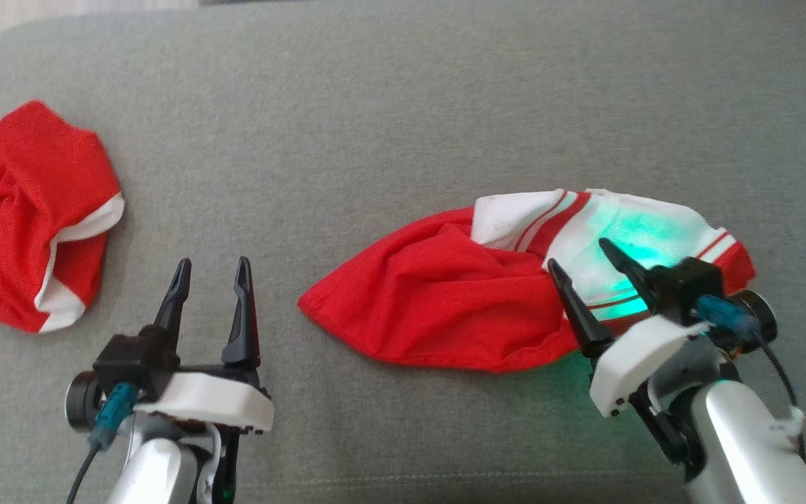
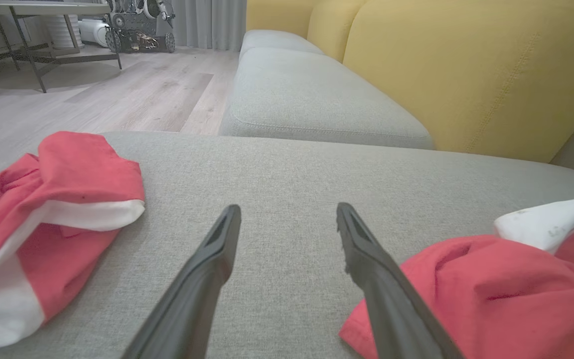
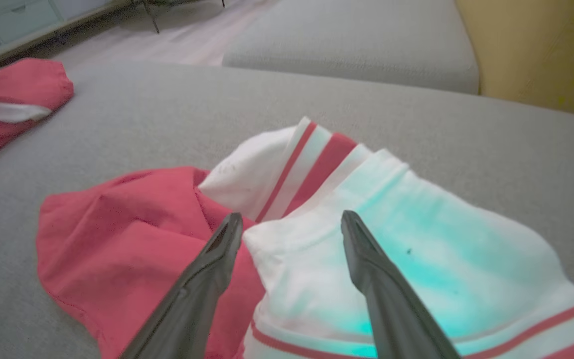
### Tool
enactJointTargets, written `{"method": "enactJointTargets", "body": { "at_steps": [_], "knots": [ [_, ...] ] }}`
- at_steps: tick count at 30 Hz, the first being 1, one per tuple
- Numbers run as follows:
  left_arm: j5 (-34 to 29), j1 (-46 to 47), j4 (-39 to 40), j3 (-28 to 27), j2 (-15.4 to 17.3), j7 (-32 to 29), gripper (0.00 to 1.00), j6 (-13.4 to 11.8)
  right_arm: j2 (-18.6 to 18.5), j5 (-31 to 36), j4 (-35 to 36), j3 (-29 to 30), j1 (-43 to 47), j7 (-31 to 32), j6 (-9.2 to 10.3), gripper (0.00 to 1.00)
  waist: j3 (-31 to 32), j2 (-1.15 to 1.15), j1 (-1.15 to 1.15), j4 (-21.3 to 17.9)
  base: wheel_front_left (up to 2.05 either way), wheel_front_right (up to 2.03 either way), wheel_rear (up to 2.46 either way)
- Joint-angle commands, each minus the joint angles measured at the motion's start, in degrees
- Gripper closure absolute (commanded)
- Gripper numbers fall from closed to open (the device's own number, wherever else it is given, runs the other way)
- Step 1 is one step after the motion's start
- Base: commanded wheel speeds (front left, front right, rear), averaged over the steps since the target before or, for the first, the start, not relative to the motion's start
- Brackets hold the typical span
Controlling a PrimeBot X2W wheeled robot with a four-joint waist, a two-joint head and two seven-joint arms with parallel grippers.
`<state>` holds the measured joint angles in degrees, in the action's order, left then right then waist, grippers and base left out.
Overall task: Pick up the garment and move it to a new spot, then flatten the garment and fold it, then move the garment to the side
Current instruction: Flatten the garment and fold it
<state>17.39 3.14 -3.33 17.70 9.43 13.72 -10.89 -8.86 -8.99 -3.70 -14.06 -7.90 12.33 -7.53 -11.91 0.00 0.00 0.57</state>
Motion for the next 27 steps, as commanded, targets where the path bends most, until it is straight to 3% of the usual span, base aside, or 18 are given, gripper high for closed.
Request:
{"method": "enactJointTargets", "body": {
  "at_steps": [1, 4, 5, 7, 16, 22, 23, 24, 25, 27],
  "knots": [
    [0.14, 2.57, 1.32, -1.9, 0.33, 0.62, 0.0, 0.3, -0.86, 0.57, 0.5, -1.67, -2.17, 1.0, 0.04, 0.0, -1.12, 0.0, 0.0, 0.98, 0.0, 0.0, 0.0],
    [0.04, 3.33, 0.87, -1.89, 0.05, 0.82, 0.0, 0.44, -0.93, 1.8, -1.73, -1.96, -3.4, 2.67, 0.04, 0.0, -1.9, 0.0, 0.0, 1.46, 0.0, 0.0, 0.0],
    [0.0, 3.51, 0.75, -1.92, -0.02, 0.87, 0.0, 0.47, -0.77, 2.01, -2.17, -1.85, -3.6, 3.08, 0.04, 0.4, -2.09, 0.0, 0.0, 1.49, 0.0, 0.0, 0.0],
    [-0.12, 3.79, 0.64, -2.01, -0.16, 0.97, 0.0, 0.45, -0.28, 2.05, -2.45, -1.05, -3.69, 3.25, 0.04, 1.0, -2.54, 0.0, 0.0, 1.41, 0.0, 0.0, 0.0],
    [-0.4, 4.33, 0.24, -2.64, -0.18, 1.19, 0.0, 0.73, 4.37, 0.47, 1.53, 8.33, -0.25, -2.41, 0.04, 1.0, -3.2, 0.0, 0.0, -0.81, 0.0, 0.0, 0.0],
    [-0.71, 4.54, 0.08, -2.72, -0.04, 1.23, 0.0, 0.98, 5.92, -7.23, 1.41, 16.84, 3.76, -7.42, 0.04, 1.0, -3.03, 0.0, 0.0, -2.5, 0.0, 0.0, 0.0],
    [-0.74, 4.55, 0.02, -2.77, 0.05, 1.24, 0.0, 1.05, 5.95, -11.9, -0.6, 17.91, 4.96, -8.66, 0.04, 0.91, -2.99, 0.0, 0.0, -2.93, 0.0, 0.0, 0.0],
    [-0.77, 4.56, -0.03, -2.76, 0.07, 1.24, 0.0, 1.07, 5.95, -14.73, -1.86, 18.14, 5.43, -9.28, 0.04, 0.6, -2.99, 0.0, 0.0, -3.09, 0.0, 0.0, 0.0],
    [-0.79, 4.55, -0.04, -2.73, 0.08, 1.25, 0.0, 1.1, 5.96, -17.12, -3.25, 18.1, 5.79, -9.75, 0.04, 0.0, -2.99, 0.0, 0.0, -3.27, 0.0, 0.0, 0.0],
    [-0.8, 4.54, -0.07, -2.7, 0.11, 1.25, 0.0, 1.12, 5.96, -18.74, -5.31, 17.6, 6.05, -11.02, 0.04, 0.0, -3.01, 0.0, 0.0, -3.54, 0.0, 0.0, 0.0]
  ]
}}
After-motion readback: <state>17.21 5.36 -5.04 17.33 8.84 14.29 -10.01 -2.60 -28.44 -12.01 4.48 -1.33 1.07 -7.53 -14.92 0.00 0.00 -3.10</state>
